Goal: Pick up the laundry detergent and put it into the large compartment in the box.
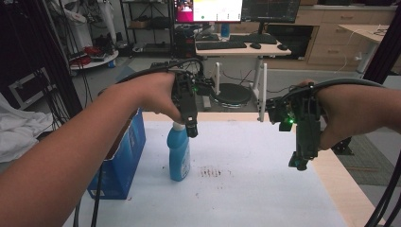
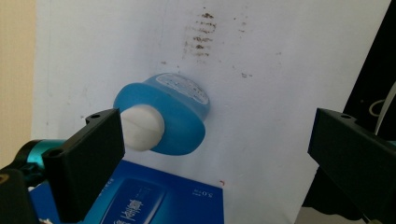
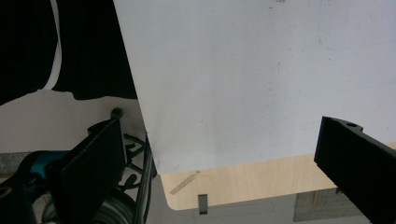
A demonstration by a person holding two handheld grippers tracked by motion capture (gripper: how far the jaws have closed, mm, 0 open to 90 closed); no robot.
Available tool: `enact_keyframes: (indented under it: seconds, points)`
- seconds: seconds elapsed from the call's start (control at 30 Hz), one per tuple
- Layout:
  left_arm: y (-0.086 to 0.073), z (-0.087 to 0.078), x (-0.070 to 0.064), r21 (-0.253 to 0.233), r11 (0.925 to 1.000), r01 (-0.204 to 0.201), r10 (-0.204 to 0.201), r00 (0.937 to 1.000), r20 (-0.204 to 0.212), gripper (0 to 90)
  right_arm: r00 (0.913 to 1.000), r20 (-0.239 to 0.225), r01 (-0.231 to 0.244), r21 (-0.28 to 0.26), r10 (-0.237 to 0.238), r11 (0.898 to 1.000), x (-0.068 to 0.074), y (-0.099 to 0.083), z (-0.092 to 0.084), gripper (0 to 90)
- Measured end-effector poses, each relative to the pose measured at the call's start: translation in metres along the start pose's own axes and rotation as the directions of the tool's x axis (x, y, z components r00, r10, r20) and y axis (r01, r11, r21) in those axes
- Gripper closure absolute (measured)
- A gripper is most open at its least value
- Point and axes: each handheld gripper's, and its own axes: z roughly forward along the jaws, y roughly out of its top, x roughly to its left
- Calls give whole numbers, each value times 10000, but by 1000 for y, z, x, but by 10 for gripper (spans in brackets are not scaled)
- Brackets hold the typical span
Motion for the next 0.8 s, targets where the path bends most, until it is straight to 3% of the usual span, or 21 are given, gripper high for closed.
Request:
enact_keyframes:
  seconds: [0.1,0.23,0.3,0.33,0.6,0.63,0.67,0.8]
  points:
    - [-4,-6,1,-51,9989,466,-467,9989,-36,37,10000,-8,97,12,-97,10000,-1,1,1,12]
    - [-9,-12,2,-88,9907,1359,-1359,9907,-40,37,9999,-8,137,-12,-137,9999,-1,3,1,12]
    - [-13,-16,4,-106,9783,2068,-2067,9784,96,37,9999,-6,118,17,-118,9999,-1,3,1,12]
    - [-14,-16,5,-59,9756,2193,-2192,9756,134,37,9999,-12,114,15,-114,9999,-1,4,1,12]
    - [-25,-16,7,315,9332,3581,-3586,9334,151,37,9996,39,276,95,-276,9996,-2,5,-1,12]
    - [-25,-16,7,315,9332,3581,-3586,9334,151,37,9996,39,276,95,-276,9996,-2,5,-1,12]
    - [-28,-17,7,255,9115,4105,-4111,9112,269,37,9999,-27,130,42,-130,9999,-1,5,-1,12]
    - [-33,-16,8,206,8597,5104,-5106,8578,580,37,9999,-53,162,22,-162,9999,0,6,-1,12]
